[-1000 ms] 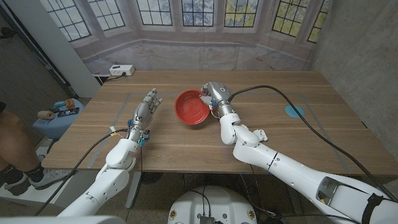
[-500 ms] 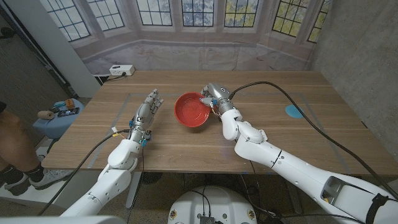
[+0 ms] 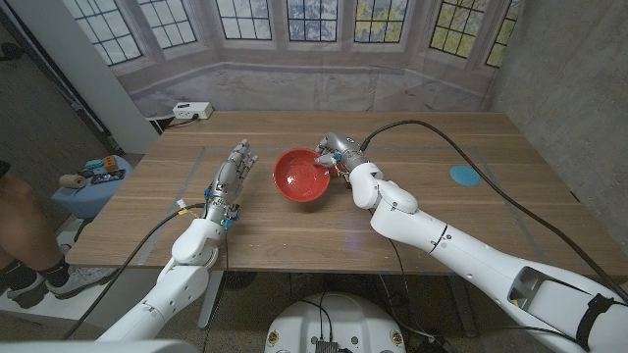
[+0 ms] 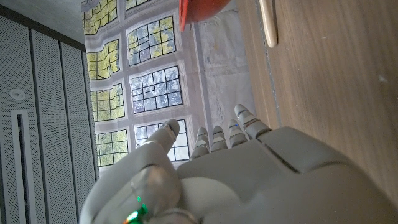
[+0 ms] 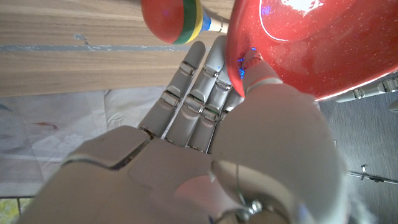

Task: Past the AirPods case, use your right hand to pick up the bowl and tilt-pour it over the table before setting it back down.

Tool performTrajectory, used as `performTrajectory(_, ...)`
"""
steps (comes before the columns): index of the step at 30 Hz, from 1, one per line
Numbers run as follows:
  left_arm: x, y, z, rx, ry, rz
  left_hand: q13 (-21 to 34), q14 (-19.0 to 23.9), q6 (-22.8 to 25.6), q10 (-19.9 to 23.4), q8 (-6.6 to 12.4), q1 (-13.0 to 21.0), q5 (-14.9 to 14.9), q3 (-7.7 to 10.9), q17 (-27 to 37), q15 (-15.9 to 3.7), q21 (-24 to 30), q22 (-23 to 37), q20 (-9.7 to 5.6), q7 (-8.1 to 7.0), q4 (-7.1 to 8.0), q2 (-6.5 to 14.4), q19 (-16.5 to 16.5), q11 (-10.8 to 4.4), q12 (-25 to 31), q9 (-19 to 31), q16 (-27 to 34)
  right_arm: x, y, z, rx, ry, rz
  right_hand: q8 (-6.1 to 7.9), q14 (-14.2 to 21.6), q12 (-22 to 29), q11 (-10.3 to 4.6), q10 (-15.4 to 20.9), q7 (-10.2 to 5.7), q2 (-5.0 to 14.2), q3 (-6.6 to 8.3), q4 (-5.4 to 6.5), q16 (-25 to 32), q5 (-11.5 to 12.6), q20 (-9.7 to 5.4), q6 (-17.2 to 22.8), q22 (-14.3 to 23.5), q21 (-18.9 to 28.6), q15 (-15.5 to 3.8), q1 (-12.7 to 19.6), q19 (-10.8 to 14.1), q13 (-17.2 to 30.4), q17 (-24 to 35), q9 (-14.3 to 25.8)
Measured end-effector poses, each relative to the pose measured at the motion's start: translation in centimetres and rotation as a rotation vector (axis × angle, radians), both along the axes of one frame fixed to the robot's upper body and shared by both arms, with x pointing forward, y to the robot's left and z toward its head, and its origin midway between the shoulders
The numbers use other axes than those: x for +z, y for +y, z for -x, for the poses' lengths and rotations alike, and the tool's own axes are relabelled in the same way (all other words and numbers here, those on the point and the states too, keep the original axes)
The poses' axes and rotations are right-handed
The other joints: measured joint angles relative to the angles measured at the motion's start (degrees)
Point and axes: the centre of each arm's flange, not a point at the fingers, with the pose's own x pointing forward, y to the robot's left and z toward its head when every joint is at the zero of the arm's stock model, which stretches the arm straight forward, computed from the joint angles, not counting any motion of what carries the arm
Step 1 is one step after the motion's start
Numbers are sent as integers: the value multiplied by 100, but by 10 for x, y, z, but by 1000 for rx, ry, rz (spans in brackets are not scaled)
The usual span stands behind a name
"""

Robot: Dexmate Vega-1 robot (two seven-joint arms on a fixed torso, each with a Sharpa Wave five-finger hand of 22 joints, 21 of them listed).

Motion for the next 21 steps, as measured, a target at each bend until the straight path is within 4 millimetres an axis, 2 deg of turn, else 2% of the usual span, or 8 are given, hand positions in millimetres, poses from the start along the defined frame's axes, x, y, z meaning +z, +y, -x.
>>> performTrajectory(21,-1,6,-12,-13,6,10,0,0,0,0,0,0,0,-1,0,0,0,0,0,0,0,0,0,0,0,0,0,-1,11,-5,-4,179,110,-21,49,-15,4,24,36,-1,0,0,-95,13,0,9,1,45,-13,-1,0,7,27,0)
